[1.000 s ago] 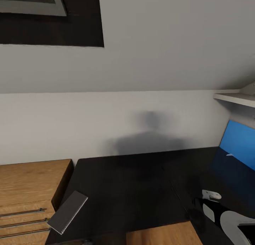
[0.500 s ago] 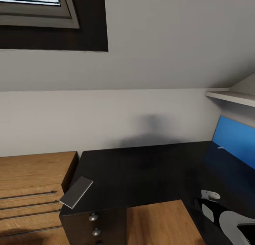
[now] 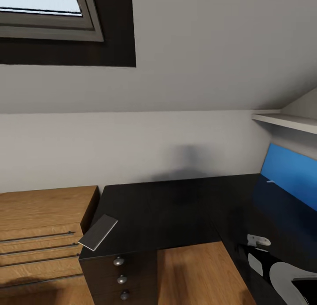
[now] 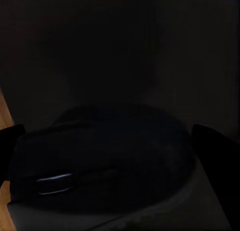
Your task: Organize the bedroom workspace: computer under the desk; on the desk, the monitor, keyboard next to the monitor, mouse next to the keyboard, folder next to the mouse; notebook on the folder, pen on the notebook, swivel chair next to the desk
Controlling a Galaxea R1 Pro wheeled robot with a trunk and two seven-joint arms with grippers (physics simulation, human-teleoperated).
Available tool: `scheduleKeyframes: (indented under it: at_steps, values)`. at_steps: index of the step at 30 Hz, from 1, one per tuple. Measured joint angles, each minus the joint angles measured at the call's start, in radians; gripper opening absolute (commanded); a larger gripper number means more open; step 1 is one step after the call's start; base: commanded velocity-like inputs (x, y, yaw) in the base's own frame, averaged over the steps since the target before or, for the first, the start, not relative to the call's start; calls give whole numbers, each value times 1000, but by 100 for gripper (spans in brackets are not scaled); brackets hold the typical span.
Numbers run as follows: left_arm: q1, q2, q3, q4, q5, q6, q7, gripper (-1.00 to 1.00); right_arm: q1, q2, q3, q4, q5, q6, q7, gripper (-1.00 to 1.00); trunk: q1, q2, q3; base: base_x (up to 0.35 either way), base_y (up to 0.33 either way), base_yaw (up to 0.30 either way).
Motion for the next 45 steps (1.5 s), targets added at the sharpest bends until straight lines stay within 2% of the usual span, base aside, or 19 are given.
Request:
scheduleKeyframes:
  at_steps: [7, 17, 37, 45]
  values:
    - [0, 0, 0, 0, 0, 1, -1, 100, 0, 0, 0, 0, 0, 0, 0, -100, -27, 49, 22, 0, 0, 0]
    - [0, 0, -2, 0, 0, 1, -2, 100, 0, 5, 1, 0, 0, -1, 1, -100, -27, 49, 23, 0, 0, -84]
    - [0, 0, -2, 0, 0, 1, -3, 100, 0, 5, 0, 0, 0, -1, 2, -100, -27, 49, 24, 0, 0, -2]
    - [0, 0, -2, 0, 0, 1, -3, 100, 9, -4, 1, -1, 11, -12, 8, -100, -27, 49, 24, 0, 0, 0]
